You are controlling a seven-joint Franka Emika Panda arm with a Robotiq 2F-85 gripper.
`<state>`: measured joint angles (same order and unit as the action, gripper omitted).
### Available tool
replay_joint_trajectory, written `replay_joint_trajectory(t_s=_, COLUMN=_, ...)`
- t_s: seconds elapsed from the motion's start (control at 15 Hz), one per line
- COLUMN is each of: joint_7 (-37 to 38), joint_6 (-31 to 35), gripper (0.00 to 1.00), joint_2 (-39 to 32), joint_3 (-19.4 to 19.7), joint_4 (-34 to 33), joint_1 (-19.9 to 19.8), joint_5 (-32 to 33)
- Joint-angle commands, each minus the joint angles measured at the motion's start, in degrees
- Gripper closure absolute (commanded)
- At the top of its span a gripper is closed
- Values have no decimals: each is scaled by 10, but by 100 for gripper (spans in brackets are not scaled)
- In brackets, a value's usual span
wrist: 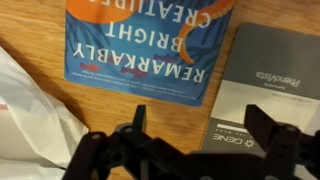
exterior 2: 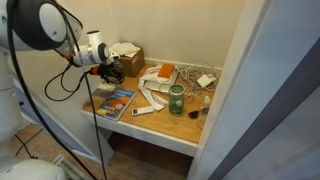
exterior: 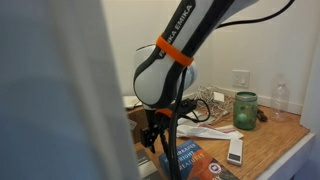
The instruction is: Move the blue book towards the edge
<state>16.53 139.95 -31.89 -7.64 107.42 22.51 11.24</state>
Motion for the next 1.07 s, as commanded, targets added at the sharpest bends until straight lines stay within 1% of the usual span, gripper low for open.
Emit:
replay_joint_trajectory(t_s=0.0, joint_7=22, joint_6=26, gripper=0, joint_2=-58, joint_3=29, joint_4=-57, joint_1=32, joint_5=33)
replay_joint_trajectory(t_s=0.27, joint_7=13, joint_6=56, gripper=0, joint_2=-106, joint_3=44, joint_4=-88, joint_1=46, joint_5=36)
replay_joint_trajectory(t_s=0.4, joint_7=-2, joint_6=56, gripper=0, joint_2=-119, joint_3=43, joint_4=-96, joint_1=45, joint_5=30)
replay_joint_trajectory(t_s=0.73, joint_7=-37, joint_6=53, gripper=0, joint_2=-116, joint_3=45, joint_4=-83, joint_1=38, joint_5=34)
replay_joint_trajectory(t_s=1.0, joint_7=-84, joint_6=43, gripper=0, joint_2=-110, joint_3=43, joint_4=-73, joint_1=31, joint_5=42)
